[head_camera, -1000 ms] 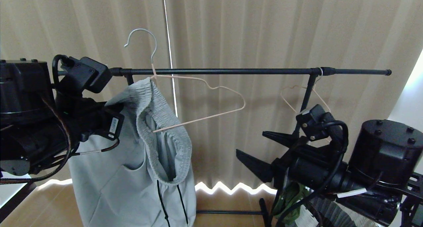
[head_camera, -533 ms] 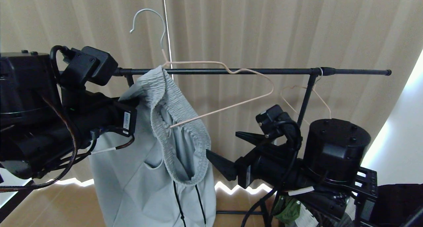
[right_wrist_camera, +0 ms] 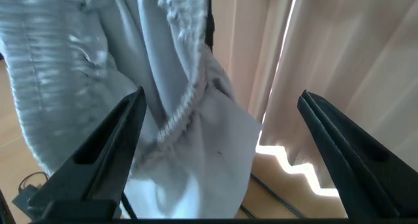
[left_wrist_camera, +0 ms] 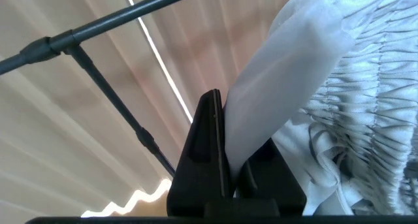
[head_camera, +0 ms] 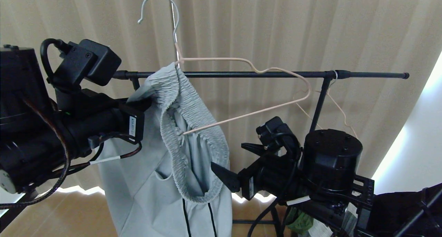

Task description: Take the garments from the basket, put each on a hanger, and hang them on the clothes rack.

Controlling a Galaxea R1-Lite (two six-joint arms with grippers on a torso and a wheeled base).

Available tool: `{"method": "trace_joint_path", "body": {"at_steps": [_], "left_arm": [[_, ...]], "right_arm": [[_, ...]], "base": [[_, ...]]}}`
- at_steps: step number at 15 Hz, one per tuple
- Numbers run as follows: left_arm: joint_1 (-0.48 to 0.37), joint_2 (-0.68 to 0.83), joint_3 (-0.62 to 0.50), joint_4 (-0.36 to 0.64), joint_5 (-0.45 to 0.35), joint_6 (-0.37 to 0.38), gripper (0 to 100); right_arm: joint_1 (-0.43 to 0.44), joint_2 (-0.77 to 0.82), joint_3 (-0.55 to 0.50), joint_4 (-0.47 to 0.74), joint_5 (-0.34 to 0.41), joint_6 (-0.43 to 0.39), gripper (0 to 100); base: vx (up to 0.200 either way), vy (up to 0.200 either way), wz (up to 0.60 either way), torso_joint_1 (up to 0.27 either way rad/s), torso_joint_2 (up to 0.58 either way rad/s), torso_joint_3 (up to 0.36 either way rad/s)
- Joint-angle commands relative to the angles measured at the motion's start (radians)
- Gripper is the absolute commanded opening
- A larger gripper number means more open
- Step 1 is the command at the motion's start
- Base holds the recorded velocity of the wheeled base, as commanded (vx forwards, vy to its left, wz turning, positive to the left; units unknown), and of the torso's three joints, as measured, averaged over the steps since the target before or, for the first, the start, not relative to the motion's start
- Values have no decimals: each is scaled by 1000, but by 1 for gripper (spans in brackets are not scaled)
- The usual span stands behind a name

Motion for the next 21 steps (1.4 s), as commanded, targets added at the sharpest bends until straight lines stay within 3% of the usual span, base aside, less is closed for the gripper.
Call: {"method": "trace_joint_path", "body": {"at_steps": [1, 7, 12, 14, 16, 21], "left_arm": [[0, -11, 0, -1, 1, 1, 0], [3, -16, 0, -1, 1, 4, 0], [12, -40, 21, 6, 1, 28, 0], [21, -45, 49, 6, 2, 71, 0], [55, -50, 67, 3, 1, 163, 0], [105, -50, 119, -1, 4, 249, 0]], "right_arm": [[0, 0, 5, -2, -2, 0, 0], [-32, -13, 22, -2, -42, -1, 0], [-164, -58, 22, 0, -42, -4, 0], [-209, -78, 14, 0, -42, -7, 0], [-265, -85, 0, -2, -43, -9, 0], [-339, -84, -46, -2, -42, -7, 0]], "base": [[0, 0, 0, 0, 0, 0], [0, 0, 0, 0, 0, 0], [0, 0, 0, 0, 0, 0], [0, 0, 0, 0, 0, 0], [0, 0, 0, 0, 0, 0], [0, 0, 0, 0, 0, 0]]}}
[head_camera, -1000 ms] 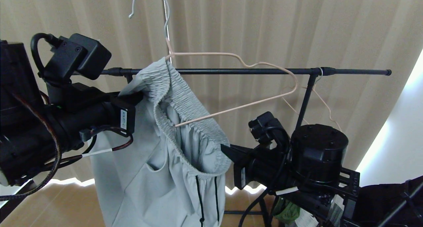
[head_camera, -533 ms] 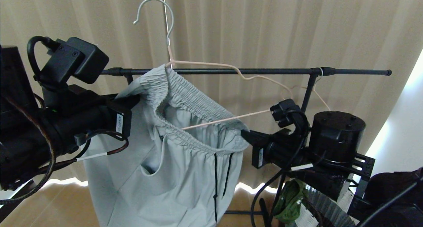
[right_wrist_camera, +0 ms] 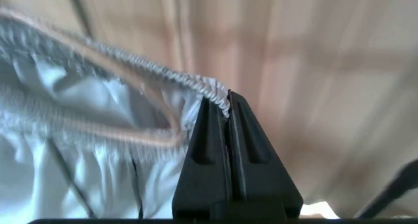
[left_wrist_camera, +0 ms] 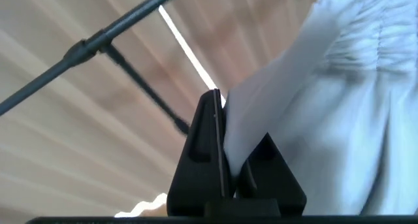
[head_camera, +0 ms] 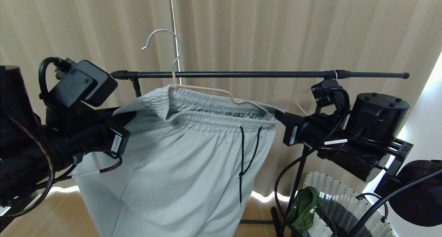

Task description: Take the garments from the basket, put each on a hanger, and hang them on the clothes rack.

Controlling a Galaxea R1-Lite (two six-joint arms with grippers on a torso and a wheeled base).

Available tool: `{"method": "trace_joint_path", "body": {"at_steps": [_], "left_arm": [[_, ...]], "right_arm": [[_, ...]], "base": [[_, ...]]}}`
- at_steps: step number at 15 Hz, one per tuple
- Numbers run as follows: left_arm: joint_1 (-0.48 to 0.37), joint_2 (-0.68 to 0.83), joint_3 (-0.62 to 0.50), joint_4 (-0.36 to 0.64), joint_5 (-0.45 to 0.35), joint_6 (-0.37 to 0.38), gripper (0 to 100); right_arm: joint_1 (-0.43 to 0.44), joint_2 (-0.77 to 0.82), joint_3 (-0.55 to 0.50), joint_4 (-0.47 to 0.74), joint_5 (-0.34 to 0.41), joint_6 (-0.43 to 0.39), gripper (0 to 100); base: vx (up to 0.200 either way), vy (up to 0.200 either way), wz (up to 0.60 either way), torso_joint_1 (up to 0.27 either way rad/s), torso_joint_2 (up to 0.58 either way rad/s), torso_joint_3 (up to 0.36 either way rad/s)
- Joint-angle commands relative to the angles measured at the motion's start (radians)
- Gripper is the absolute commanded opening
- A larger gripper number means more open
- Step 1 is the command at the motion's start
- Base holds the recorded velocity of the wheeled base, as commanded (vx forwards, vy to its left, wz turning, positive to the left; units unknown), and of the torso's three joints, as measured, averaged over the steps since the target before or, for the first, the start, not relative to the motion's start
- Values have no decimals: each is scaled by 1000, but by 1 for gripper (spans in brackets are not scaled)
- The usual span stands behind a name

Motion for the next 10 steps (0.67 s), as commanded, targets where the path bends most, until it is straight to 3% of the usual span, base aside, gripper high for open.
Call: {"method": "trace_joint_path", "body": {"at_steps": [1, 8, 10], "left_arm": [[28, -9, 46, -2, 2, 55, 0], [28, -29, 89, 0, 5, 124, 0], [39, -14, 83, 0, 73, 118, 0]], "right_arm": [[-17, -2, -10, -1, -2, 1, 0], [4, -11, -6, -4, -1, 4, 0], [153, -28, 10, -35, -1, 1, 0]], "base": [[0, 0, 0, 0, 0, 0], [0, 0, 0, 0, 0, 0], [0, 0, 0, 0, 0, 0]]}}
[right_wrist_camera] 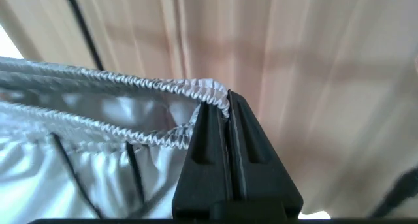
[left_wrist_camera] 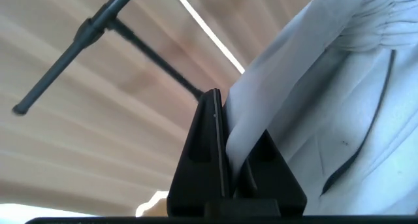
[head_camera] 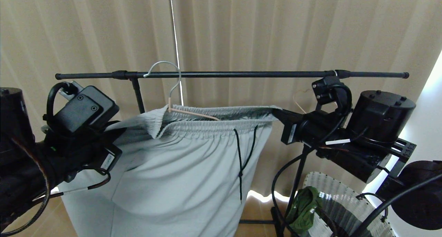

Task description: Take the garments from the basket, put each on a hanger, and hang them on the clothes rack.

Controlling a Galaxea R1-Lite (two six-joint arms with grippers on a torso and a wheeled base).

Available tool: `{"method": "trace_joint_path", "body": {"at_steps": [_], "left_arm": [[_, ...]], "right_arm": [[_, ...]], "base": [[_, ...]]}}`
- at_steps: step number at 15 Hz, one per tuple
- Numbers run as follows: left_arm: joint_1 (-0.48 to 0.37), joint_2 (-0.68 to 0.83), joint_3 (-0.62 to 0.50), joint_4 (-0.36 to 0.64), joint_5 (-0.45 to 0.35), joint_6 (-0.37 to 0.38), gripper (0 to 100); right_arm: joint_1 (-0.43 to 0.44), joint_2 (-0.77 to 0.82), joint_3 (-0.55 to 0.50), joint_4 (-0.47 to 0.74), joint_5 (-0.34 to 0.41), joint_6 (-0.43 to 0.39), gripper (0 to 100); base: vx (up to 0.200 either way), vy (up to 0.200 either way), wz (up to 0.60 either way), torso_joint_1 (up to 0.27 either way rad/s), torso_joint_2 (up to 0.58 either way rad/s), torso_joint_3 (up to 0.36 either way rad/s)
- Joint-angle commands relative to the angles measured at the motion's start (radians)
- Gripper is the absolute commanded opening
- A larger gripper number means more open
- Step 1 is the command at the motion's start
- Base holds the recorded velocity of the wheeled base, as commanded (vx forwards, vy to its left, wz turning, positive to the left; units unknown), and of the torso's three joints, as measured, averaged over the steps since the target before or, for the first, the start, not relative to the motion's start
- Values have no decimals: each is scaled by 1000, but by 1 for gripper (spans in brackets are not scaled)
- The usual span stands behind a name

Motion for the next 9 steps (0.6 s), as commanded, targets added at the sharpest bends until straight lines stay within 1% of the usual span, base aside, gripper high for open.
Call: {"method": "trace_joint_path", "body": {"at_steps": [1, 4, 8, 9], "left_arm": [[11, 10, -9, 0, 44, -2, 0], [12, 10, -9, 0, 53, -3, 0], [12, 26, -23, 0, 53, -20, 0], [12, 29, -25, 0, 53, -20, 0]], "right_arm": [[126, -18, 17, -11, 2, -3, 0], [177, -26, 34, -9, 5, -3, 0], [192, -43, 97, -9, 10, -3, 0], [192, -49, 103, -9, 12, -3, 100]], "base": [[0, 0, 0, 0, 0, 0], [0, 0, 0, 0, 0, 0], [0, 0, 0, 0, 0, 0], [0, 0, 0, 0, 0, 0]]}}
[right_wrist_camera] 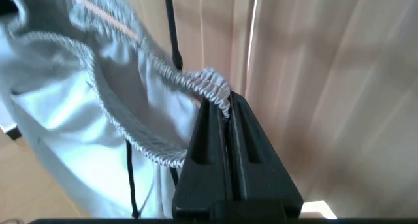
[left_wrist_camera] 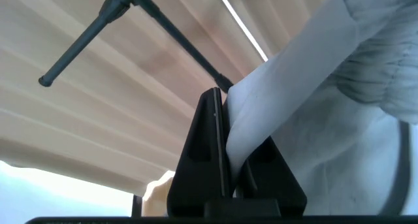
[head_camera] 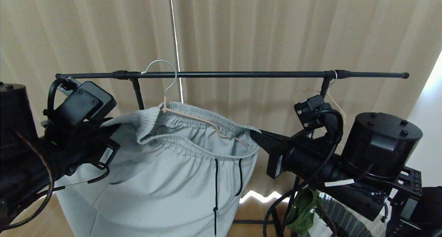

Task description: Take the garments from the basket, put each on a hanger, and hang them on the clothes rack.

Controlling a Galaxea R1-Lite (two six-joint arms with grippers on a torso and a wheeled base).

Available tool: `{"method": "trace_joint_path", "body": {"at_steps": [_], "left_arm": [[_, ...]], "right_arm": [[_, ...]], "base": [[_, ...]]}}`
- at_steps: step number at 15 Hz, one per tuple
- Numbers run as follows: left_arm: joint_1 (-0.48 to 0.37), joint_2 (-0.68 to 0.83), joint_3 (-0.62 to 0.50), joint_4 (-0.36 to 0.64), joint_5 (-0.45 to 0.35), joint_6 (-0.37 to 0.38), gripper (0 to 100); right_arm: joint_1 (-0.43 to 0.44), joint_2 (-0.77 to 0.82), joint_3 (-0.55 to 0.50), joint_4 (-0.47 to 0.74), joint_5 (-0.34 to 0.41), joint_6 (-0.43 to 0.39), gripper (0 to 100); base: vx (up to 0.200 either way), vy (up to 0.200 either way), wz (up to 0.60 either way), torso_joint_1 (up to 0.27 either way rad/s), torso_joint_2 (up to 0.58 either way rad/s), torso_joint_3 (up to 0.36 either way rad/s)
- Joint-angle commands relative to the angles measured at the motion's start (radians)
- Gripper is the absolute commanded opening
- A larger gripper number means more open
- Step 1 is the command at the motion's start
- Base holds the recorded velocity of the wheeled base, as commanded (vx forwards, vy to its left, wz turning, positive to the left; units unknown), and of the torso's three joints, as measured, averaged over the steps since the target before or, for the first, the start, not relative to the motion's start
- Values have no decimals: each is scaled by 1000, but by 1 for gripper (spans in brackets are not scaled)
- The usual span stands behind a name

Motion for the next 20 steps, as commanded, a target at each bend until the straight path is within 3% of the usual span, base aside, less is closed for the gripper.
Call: {"method": "trace_joint_path", "body": {"at_steps": [1, 6, 12, 20], "left_arm": [[-1, 13, -5, 0, -1, -1, 0], [-1, 16, -5, -2, -1, -3, 0], [-1, 20, -5, -2, -1, -26, 0], [-12, 52, 2, -40, -2, -30, 0]], "right_arm": [[10, -19, 18, 1, 2, 0, 100], [35, -22, 57, -2, -1, -15, 100], [6, -62, 120, -3, -3, -129, 100], [-48, -100, 120, -48, 32, -135, 100]], "base": [[0, 0, 0, 0, 0, 0], [0, 0, 0, 0, 0, 0], [0, 0, 0, 0, 0, 0], [0, 0, 0, 0, 0, 0]]}}
